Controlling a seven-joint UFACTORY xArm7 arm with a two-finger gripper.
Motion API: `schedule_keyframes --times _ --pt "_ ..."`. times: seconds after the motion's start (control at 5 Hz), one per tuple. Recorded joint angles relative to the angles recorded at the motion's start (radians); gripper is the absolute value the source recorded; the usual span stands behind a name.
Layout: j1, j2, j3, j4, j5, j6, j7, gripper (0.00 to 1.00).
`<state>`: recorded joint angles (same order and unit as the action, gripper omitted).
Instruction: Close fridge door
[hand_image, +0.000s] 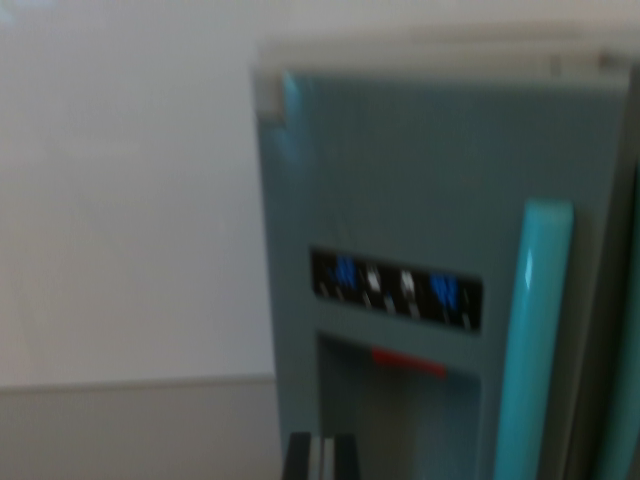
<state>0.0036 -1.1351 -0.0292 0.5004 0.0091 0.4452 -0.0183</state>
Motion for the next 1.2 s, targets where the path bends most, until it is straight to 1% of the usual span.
schedule_keyframes --times 0.2,0.4,0.6,0.8,1.0,1.2 --pt "0.0000 0.053 -0.020 0.000 0.0000 0.000 0.000 1.00" --pt "0.0000 0.053 -0.020 0.000 0.0000 0.000 0.000 1.00" --pt "0.0000 0.098 -0.038 0.000 0.0000 0.000 0.000 1.00" --pt "0.0000 0.098 -0.038 0.000 0.0000 0.000 0.000 1.00" --pt "0.0000 0.146 -0.051 0.004 0.0000 0.000 0.000 1.00" --pt "0.0000 0.146 -0.051 0.004 0.0000 0.000 0.000 1.00"
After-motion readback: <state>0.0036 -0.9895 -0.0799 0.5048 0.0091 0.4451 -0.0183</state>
